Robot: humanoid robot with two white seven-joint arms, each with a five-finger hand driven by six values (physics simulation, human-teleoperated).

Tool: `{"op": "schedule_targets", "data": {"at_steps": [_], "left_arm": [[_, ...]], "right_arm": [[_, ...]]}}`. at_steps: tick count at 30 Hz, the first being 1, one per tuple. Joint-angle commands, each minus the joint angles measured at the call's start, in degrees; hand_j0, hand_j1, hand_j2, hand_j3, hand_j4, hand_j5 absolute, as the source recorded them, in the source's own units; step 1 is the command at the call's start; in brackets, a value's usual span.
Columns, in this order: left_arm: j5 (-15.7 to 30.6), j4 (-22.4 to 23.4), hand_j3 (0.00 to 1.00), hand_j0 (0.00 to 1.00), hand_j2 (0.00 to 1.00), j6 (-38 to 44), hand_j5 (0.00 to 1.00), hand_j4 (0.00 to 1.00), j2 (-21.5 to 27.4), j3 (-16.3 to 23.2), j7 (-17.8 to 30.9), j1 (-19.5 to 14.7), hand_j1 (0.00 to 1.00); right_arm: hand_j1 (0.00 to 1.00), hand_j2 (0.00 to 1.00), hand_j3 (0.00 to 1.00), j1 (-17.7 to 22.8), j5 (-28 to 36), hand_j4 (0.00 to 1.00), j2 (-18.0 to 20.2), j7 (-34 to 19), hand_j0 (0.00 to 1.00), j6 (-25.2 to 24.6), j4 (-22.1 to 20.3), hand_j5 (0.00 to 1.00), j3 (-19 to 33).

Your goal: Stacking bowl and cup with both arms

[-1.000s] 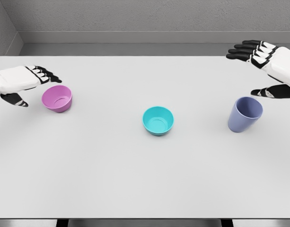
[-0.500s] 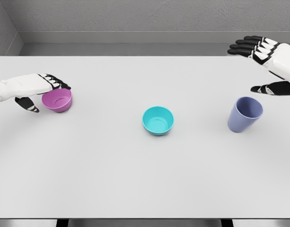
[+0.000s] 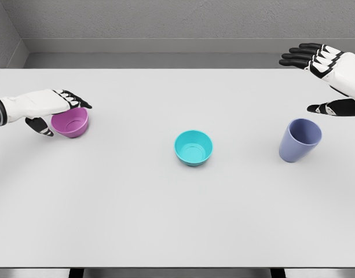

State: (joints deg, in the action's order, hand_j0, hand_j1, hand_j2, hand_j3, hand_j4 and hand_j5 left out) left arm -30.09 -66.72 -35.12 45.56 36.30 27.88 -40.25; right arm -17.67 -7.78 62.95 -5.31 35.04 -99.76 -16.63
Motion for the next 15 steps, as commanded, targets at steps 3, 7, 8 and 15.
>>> {"op": "schedule_targets", "data": {"at_steps": [3,7,8,15], "left_arm": [[-0.32,0.01,1.0,1.0,1.0,0.12,1.0,1.0,-0.03,0.08,-0.02,0.0,1.0],[-0.41,0.54,1.0,1.0,1.0,0.12,1.0,1.0,-0.83,0.26,-0.02,-0.35,1.0],[-0.49,0.8,1.0,1.0,1.0,0.12,1.0,1.0,-1.09,0.26,-0.02,-0.35,1.0],[-0.85,0.98,1.0,1.0,1.0,0.12,1.0,1.0,-1.27,0.61,-0.02,-0.62,1.0]], "right_arm": [[1.0,1.0,1.0,0.0,0.39,1.0,0.07,0.04,1.0,-0.04,0.0,1.0,0.02],[1.0,1.0,1.0,0.0,0.39,1.0,0.07,0.04,1.0,-0.04,0.09,1.0,0.02],[1.0,1.0,1.0,0.0,0.39,1.0,0.07,0.04,1.0,-0.04,0.09,1.0,0.02],[1.0,1.0,1.0,0.0,0.39,1.0,0.07,0.04,1.0,-0.04,0.0,1.0,0.02]]}}
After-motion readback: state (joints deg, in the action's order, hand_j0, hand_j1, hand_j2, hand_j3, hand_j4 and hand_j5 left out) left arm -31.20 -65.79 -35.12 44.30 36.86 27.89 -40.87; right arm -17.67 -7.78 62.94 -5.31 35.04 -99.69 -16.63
